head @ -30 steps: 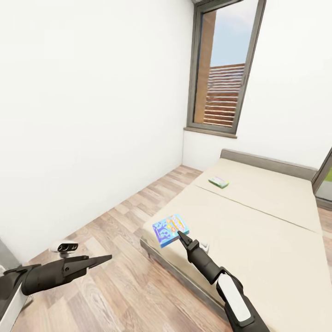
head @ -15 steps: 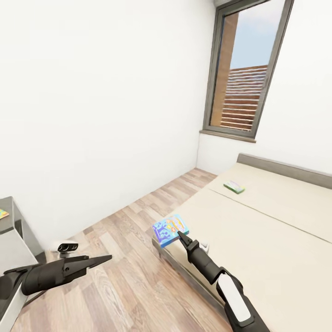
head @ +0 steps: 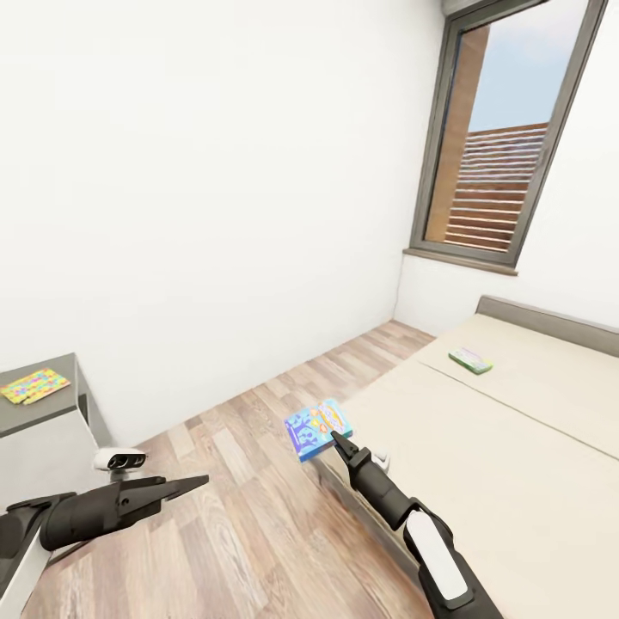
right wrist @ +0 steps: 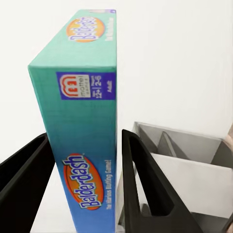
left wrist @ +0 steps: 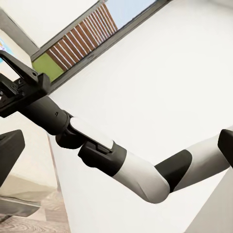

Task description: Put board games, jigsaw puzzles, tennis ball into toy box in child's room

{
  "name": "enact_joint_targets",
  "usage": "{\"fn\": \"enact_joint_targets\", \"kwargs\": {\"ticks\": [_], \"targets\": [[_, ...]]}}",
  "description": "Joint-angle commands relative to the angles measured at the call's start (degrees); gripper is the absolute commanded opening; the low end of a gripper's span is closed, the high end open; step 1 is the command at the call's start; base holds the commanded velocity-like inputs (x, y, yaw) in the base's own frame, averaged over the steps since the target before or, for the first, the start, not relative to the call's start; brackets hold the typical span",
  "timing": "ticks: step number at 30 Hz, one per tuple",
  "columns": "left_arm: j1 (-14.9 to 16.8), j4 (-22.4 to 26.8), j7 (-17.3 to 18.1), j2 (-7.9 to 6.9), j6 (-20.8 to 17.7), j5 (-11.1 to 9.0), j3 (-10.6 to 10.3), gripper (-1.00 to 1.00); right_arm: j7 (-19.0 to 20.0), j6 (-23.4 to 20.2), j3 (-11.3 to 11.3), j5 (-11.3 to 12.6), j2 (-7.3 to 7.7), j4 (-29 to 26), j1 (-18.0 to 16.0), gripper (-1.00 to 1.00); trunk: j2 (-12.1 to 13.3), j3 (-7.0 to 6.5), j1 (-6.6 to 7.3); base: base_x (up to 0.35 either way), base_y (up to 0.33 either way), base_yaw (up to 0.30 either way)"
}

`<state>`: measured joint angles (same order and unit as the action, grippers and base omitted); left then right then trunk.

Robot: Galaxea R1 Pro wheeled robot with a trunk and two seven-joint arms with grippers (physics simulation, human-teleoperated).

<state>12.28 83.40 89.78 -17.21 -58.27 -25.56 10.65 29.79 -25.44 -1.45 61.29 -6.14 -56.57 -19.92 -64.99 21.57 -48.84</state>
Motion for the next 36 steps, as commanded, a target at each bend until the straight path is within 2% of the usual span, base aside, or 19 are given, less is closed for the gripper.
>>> {"fn": "enact_joint_targets", "kwargs": {"ticks": [1, 36], "targets": [[0.1, 0.0, 0.2, -0.01, -0.6, 0.0, 0.0, 1.0, 0.0, -0.5, 0.0, 0.7, -0.01, 0.0, 0.0, -1.0, 0.0, 0.01, 0.0, 0.0, 0.0, 0.232], [0.0, -0.1, 0.2, -0.02, -0.5, -0.2, 0.1, 1.0, -0.4, -0.5, -0.6, 0.6, -0.01, 0.0, 0.0, -1.0, 0.0, -1.96, 0.0, 0.0, 0.0, 0.232]]}}
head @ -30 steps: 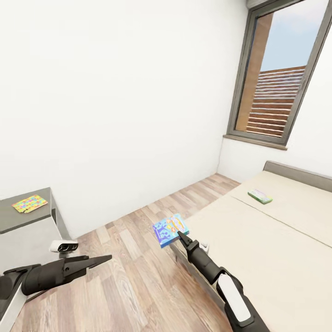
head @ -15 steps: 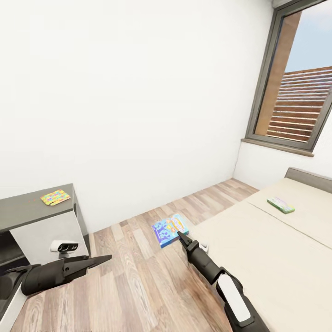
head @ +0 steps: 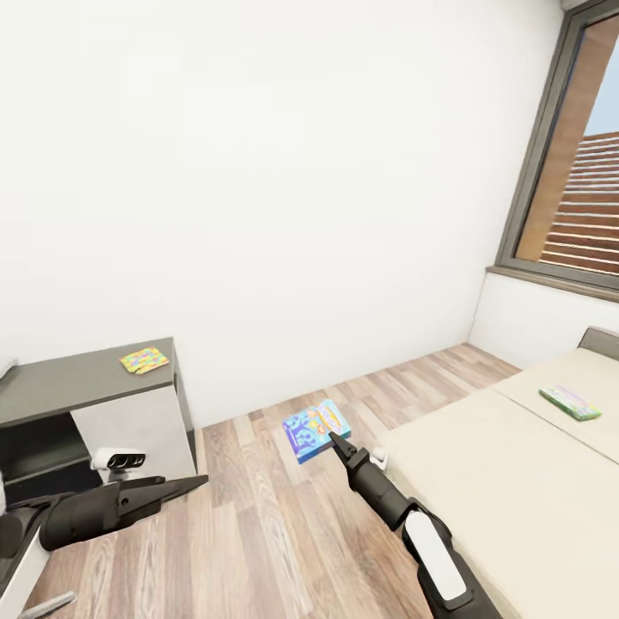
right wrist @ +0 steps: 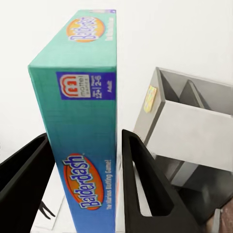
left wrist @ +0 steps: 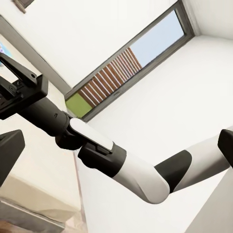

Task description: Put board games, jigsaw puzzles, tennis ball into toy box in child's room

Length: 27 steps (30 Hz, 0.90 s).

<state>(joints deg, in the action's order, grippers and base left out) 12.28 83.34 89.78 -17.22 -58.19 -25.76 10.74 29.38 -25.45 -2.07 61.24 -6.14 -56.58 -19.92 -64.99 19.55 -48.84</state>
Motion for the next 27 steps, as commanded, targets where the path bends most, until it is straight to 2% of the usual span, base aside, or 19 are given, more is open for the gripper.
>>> {"fn": "enact_joint_targets", "kwargs": {"ticks": [1, 7, 18, 27], "targets": [[0.1, 0.0, 0.2, -0.01, -0.6, 0.0, 0.0, 1.0, 0.0, -0.5, 0.0, 0.7, -0.01, 0.0, 0.0, -1.0, 0.0, 0.01, 0.0, 0.0, 0.0, 0.232], [0.0, 0.0, 0.2, -0.04, -0.6, 0.0, 0.0, 1.0, 0.0, -0.5, 0.0, 0.7, -0.01, 0.0, 0.0, -1.0, 0.0, -0.33, 0.0, 0.0, 0.0, 0.232], [0.0, 0.0, 0.2, -0.02, -0.7, 0.1, 0.0, 1.0, 0.0, -0.5, 0.0, 0.7, -0.01, 0.0, 0.0, -1.0, 4.4, -2.89, 2.41, 0.0, 0.0, 0.227], [0.0, 0.0, 0.2, -0.02, -0.7, 0.1, 0.0, 1.0, 0.0, -0.5, 0.0, 0.8, -0.01, -0.2, 0.0, -1.0, 8.0, -4.59, 4.39, 0.0, 0.0, 0.057]]}}
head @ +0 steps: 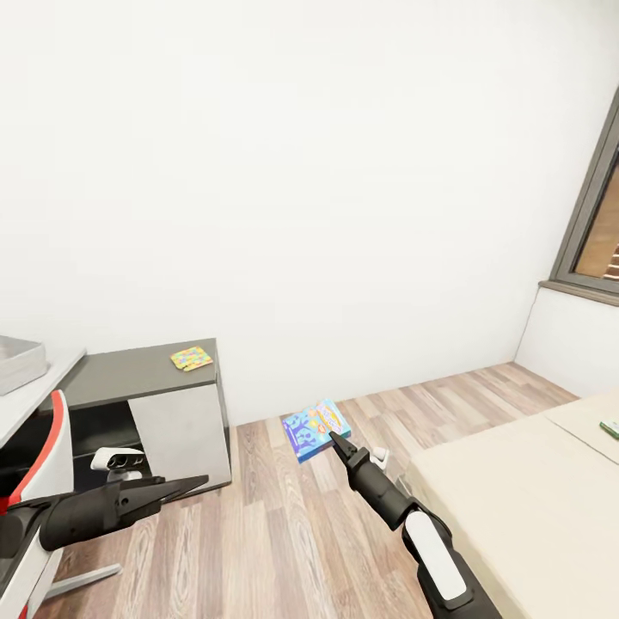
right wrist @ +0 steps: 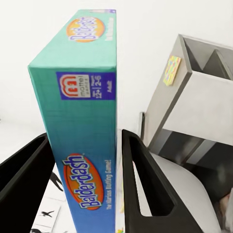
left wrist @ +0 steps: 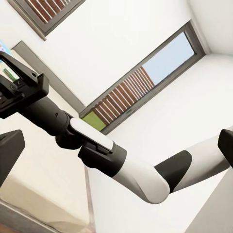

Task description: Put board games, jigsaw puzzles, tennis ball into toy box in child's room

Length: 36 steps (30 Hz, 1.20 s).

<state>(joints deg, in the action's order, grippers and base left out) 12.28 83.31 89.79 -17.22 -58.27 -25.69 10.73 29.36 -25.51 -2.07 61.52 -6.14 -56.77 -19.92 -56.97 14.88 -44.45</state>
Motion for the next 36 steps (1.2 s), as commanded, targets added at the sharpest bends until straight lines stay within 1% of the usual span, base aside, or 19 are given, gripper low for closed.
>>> {"fn": "enact_joint_targets", "kwargs": {"ticks": [1, 27, 31, 36], "targets": [[0.0, 0.0, 0.2, -0.01, -0.6, 0.0, 0.0, 1.0, 0.0, -0.4, 0.1, 0.5, -0.01, 0.0, 0.0, -1.0, 0.4, -0.1, 0.22, 0.0, 0.0, 0.006], [0.0, 0.0, 0.2, -0.01, -0.6, 0.1, 0.0, 1.0, -0.2, -0.4, 0.0, 0.5, -0.08, -0.1, 0.0, -1.0, 10.8, -4.02, 5.93, 0.0, 0.0, 0.0], [0.1, 0.0, 0.2, -0.02, -0.6, 0.1, 0.0, 1.0, -0.2, -0.4, 0.0, 0.5, -0.09, -0.1, 0.0, -1.0, 12.4, -4.73, 6.81, 0.0, 0.0, 0.093], [0.1, 0.0, 0.2, -0.01, -0.6, 0.1, 0.0, 1.0, -0.2, -0.4, 0.0, 0.5, -0.1, -0.1, 0.0, -1.0, 12.4, -4.73, 6.81, 0.0, 0.0, 0.24]]}}
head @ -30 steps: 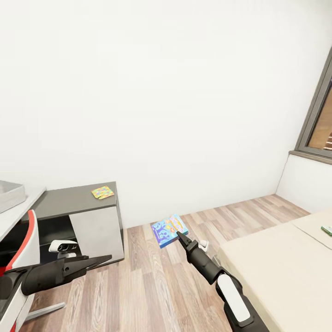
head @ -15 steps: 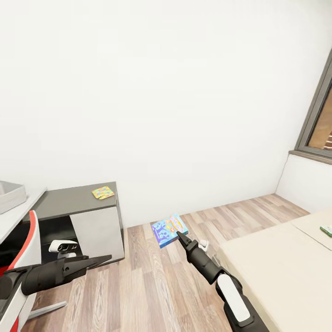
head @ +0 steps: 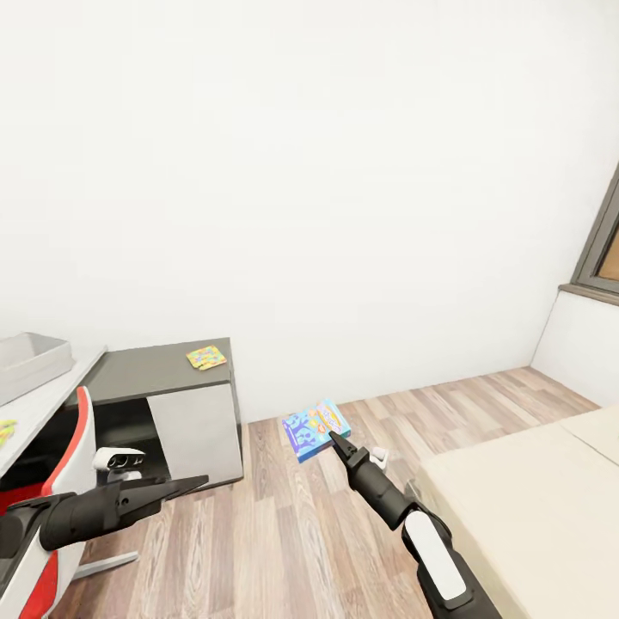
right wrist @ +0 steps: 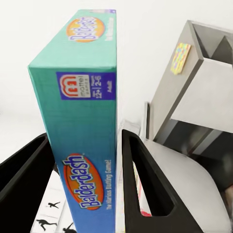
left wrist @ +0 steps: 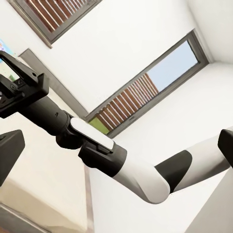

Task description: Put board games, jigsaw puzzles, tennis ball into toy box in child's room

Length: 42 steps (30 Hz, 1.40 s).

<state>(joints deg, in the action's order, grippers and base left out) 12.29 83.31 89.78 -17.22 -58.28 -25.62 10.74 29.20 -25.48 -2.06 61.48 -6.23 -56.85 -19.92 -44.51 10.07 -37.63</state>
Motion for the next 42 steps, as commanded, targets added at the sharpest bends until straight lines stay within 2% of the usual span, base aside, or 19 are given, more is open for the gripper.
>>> {"fn": "enact_joint_targets", "kwargs": {"ticks": [1, 3, 15, 42], "targets": [[0.1, 0.0, 0.2, -0.01, -0.6, 0.0, 0.0, 1.0, 0.0, -0.5, 0.0, 0.6, -0.01, 0.0, -0.1, -1.0, -0.1, 0.09, -0.01, 0.0, 0.0, 0.267], [0.0, 0.0, 0.2, -0.01, -0.6, 0.0, 0.0, 1.0, 0.0, -0.5, 0.0, 0.6, -0.01, 0.0, 0.0, -1.0, -0.1, 0.09, -0.01, 0.0, 0.0, 0.277], [0.0, 0.0, 0.2, -0.03, -0.6, 0.0, 0.0, 1.0, 0.0, -0.4, -1.2, 0.5, -0.01, 0.0, 0.0, -1.0, 4.7, -2.06, 2.62, 0.0, 0.0, 0.285], [0.0, 0.0, 0.2, -0.01, -0.5, 0.0, -0.1, 1.0, 0.0, -0.4, -1.3, 0.5, 0.08, 0.1, 0.0, -1.0, 15.6, -6.91, 8.55, 0.0, 0.0, 0.287]]}}
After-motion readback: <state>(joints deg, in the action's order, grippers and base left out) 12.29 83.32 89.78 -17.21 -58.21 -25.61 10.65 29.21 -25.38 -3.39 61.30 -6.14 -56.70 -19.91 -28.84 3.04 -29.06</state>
